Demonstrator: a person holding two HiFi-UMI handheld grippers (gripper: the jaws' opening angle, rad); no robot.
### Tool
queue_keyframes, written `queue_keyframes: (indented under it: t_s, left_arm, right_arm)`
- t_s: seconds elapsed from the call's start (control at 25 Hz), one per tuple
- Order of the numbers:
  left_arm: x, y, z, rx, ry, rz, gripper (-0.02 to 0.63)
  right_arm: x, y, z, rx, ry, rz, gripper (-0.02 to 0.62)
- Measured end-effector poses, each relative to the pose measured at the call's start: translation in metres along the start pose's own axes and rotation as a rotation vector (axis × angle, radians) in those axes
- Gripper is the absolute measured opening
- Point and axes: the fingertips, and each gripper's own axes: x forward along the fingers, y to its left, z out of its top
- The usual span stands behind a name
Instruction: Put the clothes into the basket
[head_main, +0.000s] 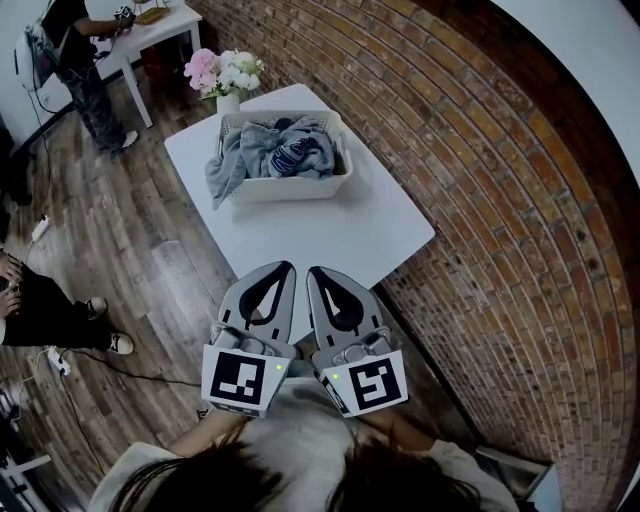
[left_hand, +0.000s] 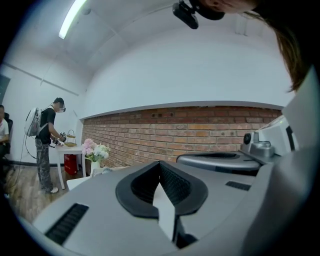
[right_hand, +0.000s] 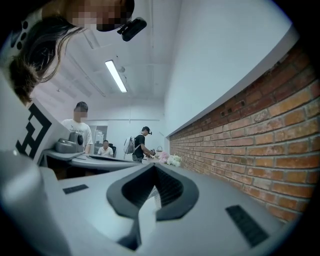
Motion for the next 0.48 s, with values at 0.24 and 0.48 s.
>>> queue_keyframes:
  t_s: [0.24, 0.48]
  left_arm:
    - [-0.004, -0.002, -0.005, 0.007, 0.009, -0.025, 0.008]
    - [-0.013, -0.002, -0.009, 0.019, 0.008, -0.054, 0.006]
  right_arm:
    - [-0.004, 0.004, -0.001, -0.002, 0.002, -0.020, 0.006]
    - [-0.007, 0.018, -0.008, 0.006, -0.005, -0.036, 0.006]
